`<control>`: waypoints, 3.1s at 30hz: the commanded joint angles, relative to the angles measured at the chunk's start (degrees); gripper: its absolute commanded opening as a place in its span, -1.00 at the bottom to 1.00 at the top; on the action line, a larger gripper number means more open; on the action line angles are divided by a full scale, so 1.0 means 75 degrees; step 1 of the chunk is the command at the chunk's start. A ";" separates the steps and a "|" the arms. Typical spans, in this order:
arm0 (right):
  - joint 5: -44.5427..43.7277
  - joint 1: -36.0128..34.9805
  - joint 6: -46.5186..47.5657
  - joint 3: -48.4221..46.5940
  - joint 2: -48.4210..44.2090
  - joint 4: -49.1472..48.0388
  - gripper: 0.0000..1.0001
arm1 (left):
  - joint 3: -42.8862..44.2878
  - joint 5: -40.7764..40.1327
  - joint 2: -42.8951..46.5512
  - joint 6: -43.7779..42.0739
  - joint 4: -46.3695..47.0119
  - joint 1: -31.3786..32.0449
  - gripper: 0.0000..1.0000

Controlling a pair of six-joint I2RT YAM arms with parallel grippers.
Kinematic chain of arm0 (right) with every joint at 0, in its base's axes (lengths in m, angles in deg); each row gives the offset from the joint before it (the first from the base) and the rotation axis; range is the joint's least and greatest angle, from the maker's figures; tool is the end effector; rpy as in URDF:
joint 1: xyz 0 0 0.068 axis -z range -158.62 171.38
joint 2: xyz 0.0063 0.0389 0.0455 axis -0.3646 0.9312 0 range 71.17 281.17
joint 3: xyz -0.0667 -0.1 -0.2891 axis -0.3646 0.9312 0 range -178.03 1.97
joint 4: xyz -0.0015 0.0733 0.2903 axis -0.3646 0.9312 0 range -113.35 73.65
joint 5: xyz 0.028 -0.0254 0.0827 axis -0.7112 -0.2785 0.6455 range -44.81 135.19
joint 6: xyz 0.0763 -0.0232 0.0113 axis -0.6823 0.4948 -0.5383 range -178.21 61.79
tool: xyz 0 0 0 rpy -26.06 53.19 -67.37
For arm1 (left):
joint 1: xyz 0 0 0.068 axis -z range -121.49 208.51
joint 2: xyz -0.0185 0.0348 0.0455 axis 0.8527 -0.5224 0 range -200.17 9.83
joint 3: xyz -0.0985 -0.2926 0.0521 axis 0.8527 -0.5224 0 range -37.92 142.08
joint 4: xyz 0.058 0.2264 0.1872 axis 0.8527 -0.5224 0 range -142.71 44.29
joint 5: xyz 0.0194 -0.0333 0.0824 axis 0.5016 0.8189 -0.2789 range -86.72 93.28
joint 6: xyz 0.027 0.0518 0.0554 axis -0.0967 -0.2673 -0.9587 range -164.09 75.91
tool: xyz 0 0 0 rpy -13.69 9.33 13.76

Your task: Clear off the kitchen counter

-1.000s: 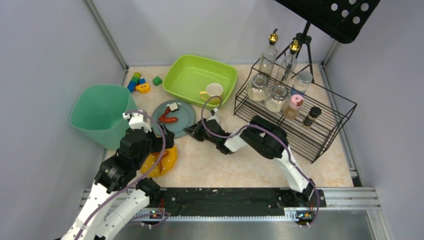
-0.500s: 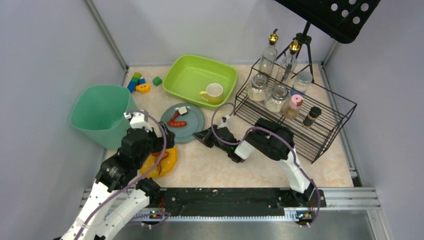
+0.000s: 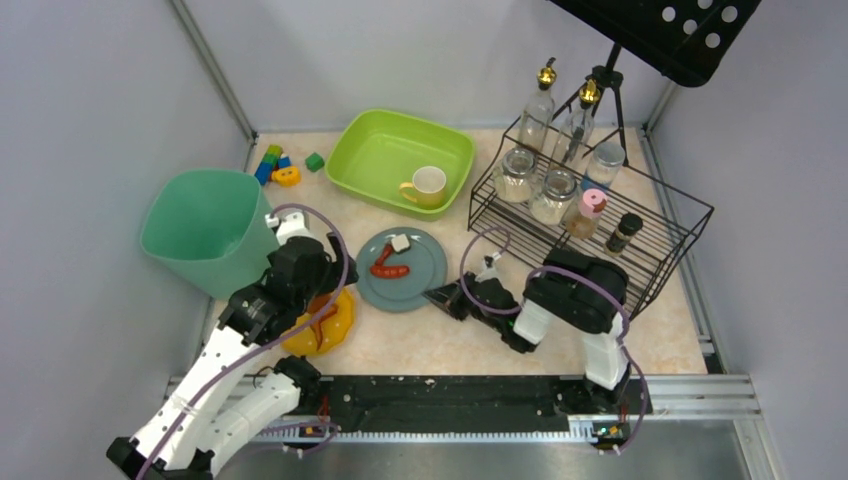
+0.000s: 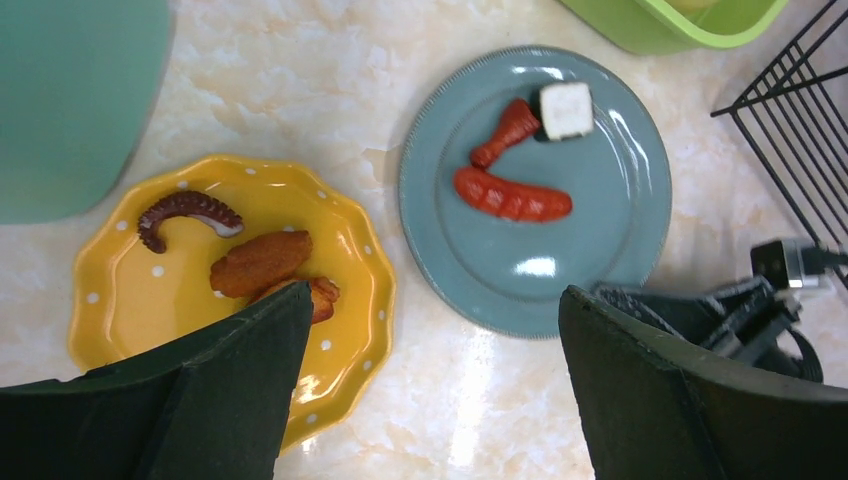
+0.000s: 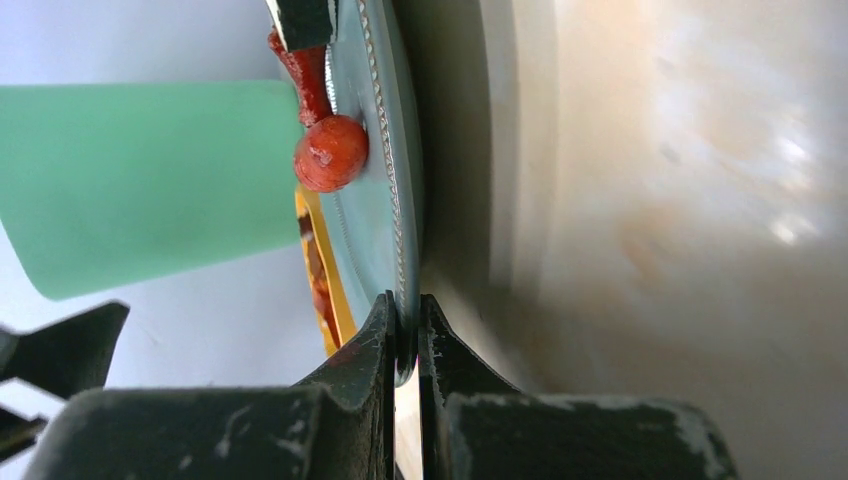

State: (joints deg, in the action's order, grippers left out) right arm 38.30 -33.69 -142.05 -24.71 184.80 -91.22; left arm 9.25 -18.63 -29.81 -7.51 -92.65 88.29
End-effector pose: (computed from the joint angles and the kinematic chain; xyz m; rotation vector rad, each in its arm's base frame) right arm 0.2088 0.2845 0.0650 0.6421 2.1217 1.4304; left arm 0.1576 -0.0603 0.3172 -0.3313 2.1837 -0.2127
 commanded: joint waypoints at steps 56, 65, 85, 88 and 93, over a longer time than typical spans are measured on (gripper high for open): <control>0.0211 -0.0312 -0.0060 0.4175 0.0577 -0.4118 -0.66 | -0.1603 0.2560 -0.5541 0.1929 0.5409 -0.0160 -0.05; 0.0065 -0.0319 -0.0078 0.3816 0.0702 -0.4110 -0.13 | -0.1699 0.2831 -0.5800 0.1945 0.5687 -0.0154 -0.10; -0.0184 -0.0310 -0.0330 0.3199 0.1491 -0.4111 -1.00 | -0.2084 0.3002 -0.5437 0.1870 0.5686 -0.0148 -0.17; -0.0169 -0.0314 -0.0307 0.3186 0.1498 -0.4114 -1.00 | -0.2060 0.3003 -0.5260 0.1818 0.5586 -0.0143 -0.17; -0.0176 -0.0319 -0.0289 0.3096 0.1460 -0.4122 -1.00 | -0.2121 0.2996 -0.5012 0.1771 0.5477 -0.0150 -0.17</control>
State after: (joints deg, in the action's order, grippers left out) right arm 39.91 -35.39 -149.96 -2.65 187.07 -112.99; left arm -5.30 -2.55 -69.44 6.76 -47.51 85.95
